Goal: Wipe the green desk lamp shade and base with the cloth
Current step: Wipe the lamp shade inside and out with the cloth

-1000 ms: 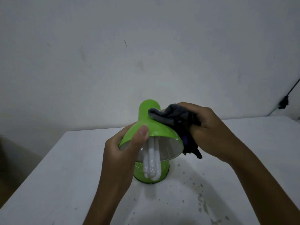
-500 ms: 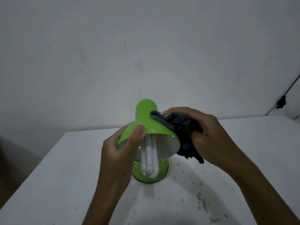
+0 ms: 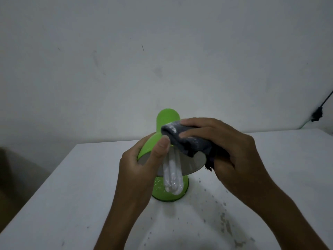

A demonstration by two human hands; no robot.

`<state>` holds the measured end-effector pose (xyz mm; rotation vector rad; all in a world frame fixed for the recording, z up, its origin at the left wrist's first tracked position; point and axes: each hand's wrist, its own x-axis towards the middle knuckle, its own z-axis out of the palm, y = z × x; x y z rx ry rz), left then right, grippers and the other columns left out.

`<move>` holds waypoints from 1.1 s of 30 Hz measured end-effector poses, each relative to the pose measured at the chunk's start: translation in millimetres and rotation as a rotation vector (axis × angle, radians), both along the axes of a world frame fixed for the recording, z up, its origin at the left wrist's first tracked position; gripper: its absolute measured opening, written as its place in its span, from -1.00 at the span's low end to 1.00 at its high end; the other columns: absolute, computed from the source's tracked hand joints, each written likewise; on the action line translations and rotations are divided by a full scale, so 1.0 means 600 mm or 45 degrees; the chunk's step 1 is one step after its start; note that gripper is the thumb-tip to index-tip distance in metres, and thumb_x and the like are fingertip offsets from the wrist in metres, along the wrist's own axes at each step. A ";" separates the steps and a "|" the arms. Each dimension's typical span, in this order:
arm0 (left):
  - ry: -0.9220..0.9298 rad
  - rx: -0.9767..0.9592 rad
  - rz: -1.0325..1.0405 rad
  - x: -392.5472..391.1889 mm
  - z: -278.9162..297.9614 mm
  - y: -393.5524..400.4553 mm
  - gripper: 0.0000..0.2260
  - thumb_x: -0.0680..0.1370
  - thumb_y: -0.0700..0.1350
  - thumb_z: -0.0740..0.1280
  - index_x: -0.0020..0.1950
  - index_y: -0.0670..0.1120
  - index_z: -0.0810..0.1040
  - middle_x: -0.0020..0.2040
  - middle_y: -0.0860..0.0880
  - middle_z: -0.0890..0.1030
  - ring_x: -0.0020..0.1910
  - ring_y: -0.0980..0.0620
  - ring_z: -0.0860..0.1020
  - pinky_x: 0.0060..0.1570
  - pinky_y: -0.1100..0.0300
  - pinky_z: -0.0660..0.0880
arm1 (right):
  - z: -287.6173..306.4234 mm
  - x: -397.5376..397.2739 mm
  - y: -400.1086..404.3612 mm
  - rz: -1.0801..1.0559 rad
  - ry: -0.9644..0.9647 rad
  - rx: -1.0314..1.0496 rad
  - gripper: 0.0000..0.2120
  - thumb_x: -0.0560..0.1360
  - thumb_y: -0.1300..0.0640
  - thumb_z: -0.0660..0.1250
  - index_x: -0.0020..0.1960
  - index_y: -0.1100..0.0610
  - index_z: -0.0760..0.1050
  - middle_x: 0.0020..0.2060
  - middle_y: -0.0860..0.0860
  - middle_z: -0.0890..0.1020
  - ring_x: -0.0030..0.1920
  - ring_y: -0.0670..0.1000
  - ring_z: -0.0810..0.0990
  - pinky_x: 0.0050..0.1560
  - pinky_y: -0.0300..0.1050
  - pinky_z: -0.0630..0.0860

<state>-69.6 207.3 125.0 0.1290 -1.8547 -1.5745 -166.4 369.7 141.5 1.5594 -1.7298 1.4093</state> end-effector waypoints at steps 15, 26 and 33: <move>0.000 0.027 0.013 0.005 -0.002 0.000 -0.43 0.28 0.50 0.34 -0.13 0.01 0.68 -0.22 0.00 0.68 -0.14 -0.04 0.66 -0.08 -0.14 0.61 | -0.053 0.033 -0.017 -0.240 0.079 -0.235 -0.55 0.39 0.54 0.19 0.15 0.22 0.60 0.22 0.13 0.59 0.28 0.13 0.55 0.28 -0.08 0.46; -0.007 0.058 0.037 0.004 -0.002 0.001 -0.43 0.20 0.57 0.32 -0.15 0.15 0.70 -0.19 0.06 0.70 -0.07 0.02 0.67 0.04 -0.09 0.57 | -0.131 0.058 -0.027 -0.058 -0.855 -0.557 -0.40 0.41 0.70 0.14 0.11 0.11 0.62 0.18 0.01 0.66 0.26 0.05 0.59 0.26 -0.02 0.53; 0.006 0.099 0.029 0.005 -0.006 0.000 -0.40 0.21 0.53 0.36 -0.10 0.07 0.72 -0.18 -0.03 0.71 -0.09 -0.08 0.66 -0.08 -0.11 0.58 | -0.076 0.052 -0.020 -0.233 -0.139 -0.376 -0.44 0.32 0.64 0.20 0.13 0.19 0.63 0.25 0.11 0.58 0.32 0.13 0.53 0.29 -0.05 0.47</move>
